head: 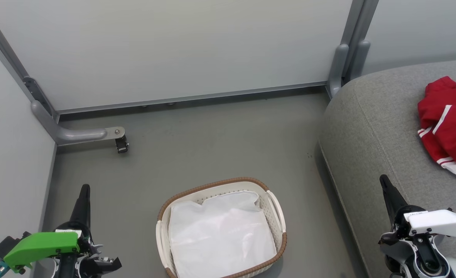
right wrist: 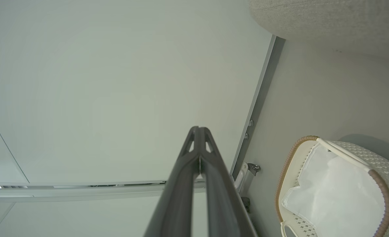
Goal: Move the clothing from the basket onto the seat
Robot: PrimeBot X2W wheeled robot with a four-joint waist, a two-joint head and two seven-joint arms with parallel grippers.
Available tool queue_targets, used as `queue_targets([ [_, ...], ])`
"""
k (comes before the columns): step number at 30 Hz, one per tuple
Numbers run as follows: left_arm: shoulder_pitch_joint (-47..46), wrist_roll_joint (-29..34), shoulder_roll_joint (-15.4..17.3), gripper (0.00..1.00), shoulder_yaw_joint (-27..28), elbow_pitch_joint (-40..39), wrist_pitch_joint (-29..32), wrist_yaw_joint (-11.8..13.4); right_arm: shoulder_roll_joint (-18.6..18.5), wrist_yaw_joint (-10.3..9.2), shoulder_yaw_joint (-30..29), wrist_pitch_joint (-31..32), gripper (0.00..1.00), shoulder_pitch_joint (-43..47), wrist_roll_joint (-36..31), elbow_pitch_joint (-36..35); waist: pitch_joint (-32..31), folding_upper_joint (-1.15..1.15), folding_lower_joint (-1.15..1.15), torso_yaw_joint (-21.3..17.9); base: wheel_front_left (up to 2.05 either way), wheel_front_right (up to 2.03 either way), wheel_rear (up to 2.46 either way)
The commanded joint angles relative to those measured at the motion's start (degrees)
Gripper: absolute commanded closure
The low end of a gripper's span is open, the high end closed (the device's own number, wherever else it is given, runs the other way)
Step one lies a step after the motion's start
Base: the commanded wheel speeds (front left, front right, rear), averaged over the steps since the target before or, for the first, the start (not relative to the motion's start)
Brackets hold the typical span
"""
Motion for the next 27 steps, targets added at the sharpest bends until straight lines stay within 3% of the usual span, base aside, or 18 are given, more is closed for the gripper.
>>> queue_targets([
  [1, -1.12, -1.31, -0.03, 1.00, 0.26, -0.42, 0.30, -0.17, -0.38, 0.01, -0.34, 0.44, 1.00, 0.48, 1.20, -0.34, -0.04, 0.00, 0.00, 0.02, 0.00, 0.00, 0.00],
  [11, -1.29, -5.18, -0.11, 1.00, 0.48, -0.89, 1.46, -0.18, -0.37, 0.00, -0.97, 1.54, 1.00, 0.69, 5.43, -0.64, -0.35, 0.00, 0.00, 0.13, 0.00, 0.00, 0.00],
  [27, -1.13, -4.96, -0.07, 1.00, 0.44, -0.83, 1.42, -0.18, -0.31, 0.00, -1.00, 1.58, 1.00, 0.67, 5.16, -0.59, -0.35, 0.00, 0.00, 0.13, 0.00, 0.00, 0.00],
])
